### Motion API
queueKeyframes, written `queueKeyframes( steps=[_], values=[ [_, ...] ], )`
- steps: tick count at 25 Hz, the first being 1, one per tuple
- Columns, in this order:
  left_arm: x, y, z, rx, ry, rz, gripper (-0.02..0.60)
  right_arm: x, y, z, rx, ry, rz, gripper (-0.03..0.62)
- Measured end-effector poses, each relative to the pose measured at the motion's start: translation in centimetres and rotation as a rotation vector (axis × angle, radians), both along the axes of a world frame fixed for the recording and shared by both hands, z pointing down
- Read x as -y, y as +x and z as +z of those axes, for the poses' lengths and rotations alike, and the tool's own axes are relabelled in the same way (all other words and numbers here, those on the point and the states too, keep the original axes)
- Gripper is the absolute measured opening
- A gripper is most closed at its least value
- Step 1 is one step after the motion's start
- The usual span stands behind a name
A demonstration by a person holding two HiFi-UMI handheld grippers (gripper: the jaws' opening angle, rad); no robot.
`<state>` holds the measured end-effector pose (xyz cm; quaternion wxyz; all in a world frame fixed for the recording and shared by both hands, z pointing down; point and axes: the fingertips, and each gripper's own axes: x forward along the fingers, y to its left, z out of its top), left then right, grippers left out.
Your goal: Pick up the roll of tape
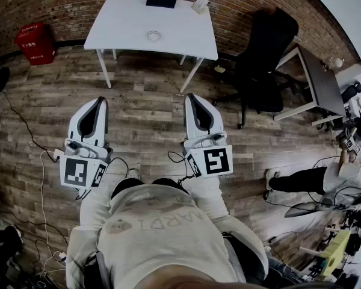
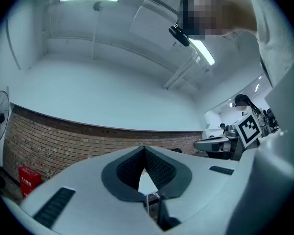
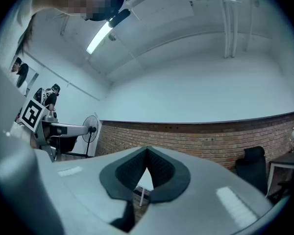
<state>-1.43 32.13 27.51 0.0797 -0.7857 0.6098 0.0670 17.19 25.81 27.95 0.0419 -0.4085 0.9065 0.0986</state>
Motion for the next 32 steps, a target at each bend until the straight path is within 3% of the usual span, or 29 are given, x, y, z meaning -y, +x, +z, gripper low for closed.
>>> queueKeyframes(
  steps=[14, 22, 32],
  values=[
    [0.7, -2.2, -0.3, -0.01, 0.012, 0.039, 0.002, -0.1, -2.1, -0.4, 0.008, 0.008, 0.037, 0.01],
    [1.2, -5.5, 0.3, -0.014, 0.015, 0.069, 0.002, 0.1, -4.9, -0.3, 0.04, 0.018, 0.059, 0.009],
    [4.2, -7.7, 1.5, -0.03, 0.0, 0.098, 0.002, 2.3, -7.1, 1.0, 0.029, -0.017, 0.074, 0.009]
  ],
)
